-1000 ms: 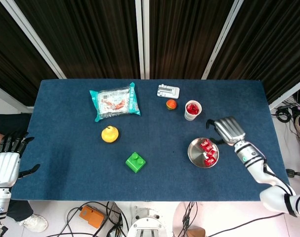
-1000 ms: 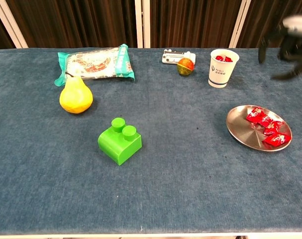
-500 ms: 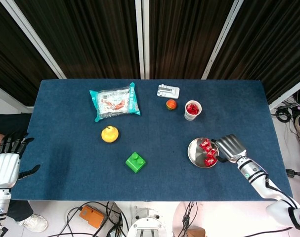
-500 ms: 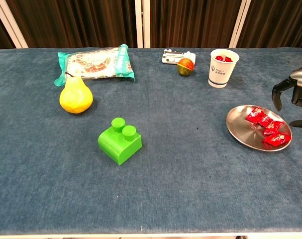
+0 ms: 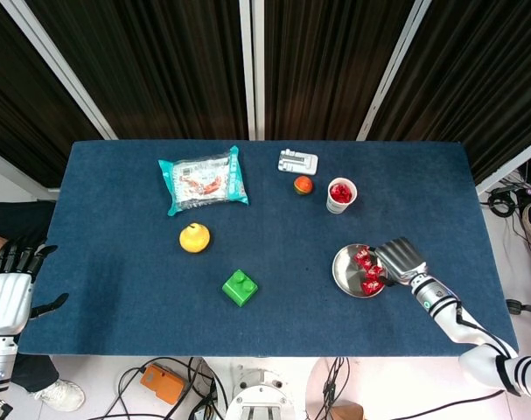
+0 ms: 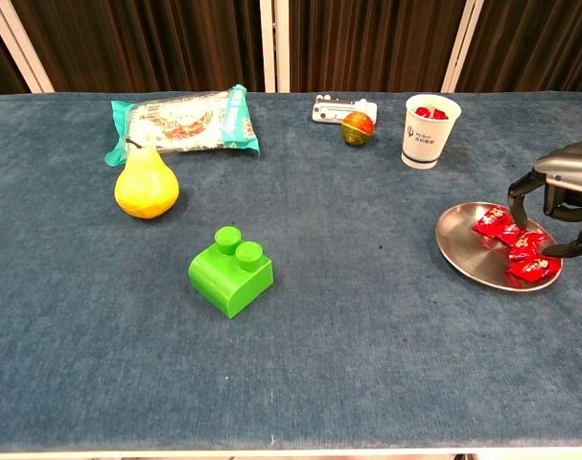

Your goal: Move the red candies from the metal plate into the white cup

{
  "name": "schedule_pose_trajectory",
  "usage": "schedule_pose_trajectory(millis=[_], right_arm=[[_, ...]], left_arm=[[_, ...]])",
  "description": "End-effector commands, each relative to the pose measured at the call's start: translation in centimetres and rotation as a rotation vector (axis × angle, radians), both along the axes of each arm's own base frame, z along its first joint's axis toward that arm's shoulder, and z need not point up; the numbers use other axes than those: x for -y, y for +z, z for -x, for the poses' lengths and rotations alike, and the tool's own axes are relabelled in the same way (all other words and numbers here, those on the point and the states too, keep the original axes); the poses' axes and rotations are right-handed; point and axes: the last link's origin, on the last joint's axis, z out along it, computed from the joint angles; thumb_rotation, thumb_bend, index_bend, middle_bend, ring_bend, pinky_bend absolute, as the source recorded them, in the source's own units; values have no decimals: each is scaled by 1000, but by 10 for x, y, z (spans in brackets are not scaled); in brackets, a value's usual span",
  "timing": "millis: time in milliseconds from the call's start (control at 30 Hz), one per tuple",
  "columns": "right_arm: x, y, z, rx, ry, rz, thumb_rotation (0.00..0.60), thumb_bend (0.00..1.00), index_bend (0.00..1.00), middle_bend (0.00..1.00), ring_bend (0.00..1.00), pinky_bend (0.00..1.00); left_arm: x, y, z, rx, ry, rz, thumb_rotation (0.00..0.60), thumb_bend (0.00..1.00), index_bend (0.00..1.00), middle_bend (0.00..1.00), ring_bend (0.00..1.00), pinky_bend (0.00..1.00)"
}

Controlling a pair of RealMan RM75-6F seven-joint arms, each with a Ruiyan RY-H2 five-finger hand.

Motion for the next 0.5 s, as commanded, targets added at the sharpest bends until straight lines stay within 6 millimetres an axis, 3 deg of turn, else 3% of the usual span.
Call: schedule_pose_trajectory(millis=[33,167,300,500], right_arm=[[2,-6,-3,2,4,-13,600,383,552,990,1000,1000],[3,-12,-3,-7,7,-32,600,389,579,990,1000,1000],[5,-15,-4,4,1,-32,600,475,657,990,1000,1000],[11,-5,-9,53,-6,5,600,517,692,990,1000,1000]], left_arm=[[0,0,0,-1,1,-1,600,45,203,136,34,0],[1,1,2,0,7,-3,600,45,203,136,34,0],[2,1,2,0,7,-4,600,45,203,136,35,0],[2,2,3,0,8,-6,600,45,203,136,34,0]])
